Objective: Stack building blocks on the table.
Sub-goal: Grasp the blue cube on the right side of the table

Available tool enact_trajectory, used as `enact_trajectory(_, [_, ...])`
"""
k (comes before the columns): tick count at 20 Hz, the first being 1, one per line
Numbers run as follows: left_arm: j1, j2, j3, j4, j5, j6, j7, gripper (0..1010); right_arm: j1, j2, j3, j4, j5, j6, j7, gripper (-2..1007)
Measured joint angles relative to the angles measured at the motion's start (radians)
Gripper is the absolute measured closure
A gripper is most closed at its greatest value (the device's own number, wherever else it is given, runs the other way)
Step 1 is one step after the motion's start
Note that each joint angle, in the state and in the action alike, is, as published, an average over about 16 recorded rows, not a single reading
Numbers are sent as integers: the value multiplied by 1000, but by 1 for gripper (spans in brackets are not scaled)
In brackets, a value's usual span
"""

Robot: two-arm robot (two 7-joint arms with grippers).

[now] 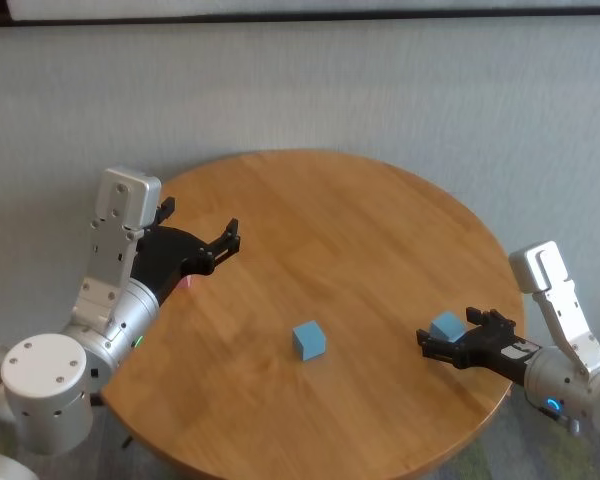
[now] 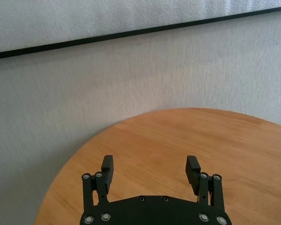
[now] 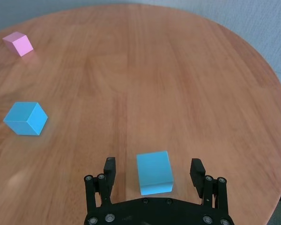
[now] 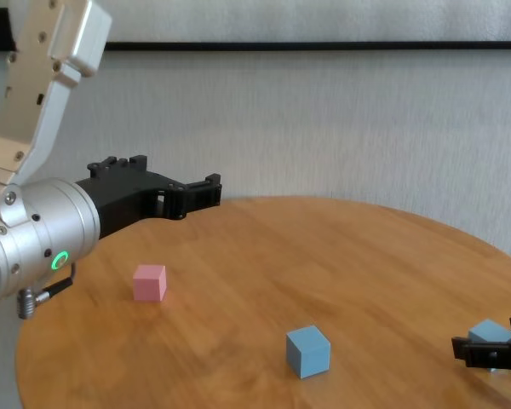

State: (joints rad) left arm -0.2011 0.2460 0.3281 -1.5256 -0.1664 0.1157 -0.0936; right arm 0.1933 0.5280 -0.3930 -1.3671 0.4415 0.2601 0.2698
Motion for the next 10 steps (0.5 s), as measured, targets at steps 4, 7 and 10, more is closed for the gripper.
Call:
enact_trajectory(4, [0, 0, 0, 0, 0, 0, 0, 9, 2, -7, 2, 9, -10, -5, 5, 0])
enact_trajectory(7, [0, 0, 0, 0, 0, 0, 0, 9, 2, -8, 3, 12, -16, -8, 8, 0])
enact_trajectory(10, [0, 0, 0, 0, 0, 0, 0, 9, 2, -9, 4, 13, -21, -12, 10, 3])
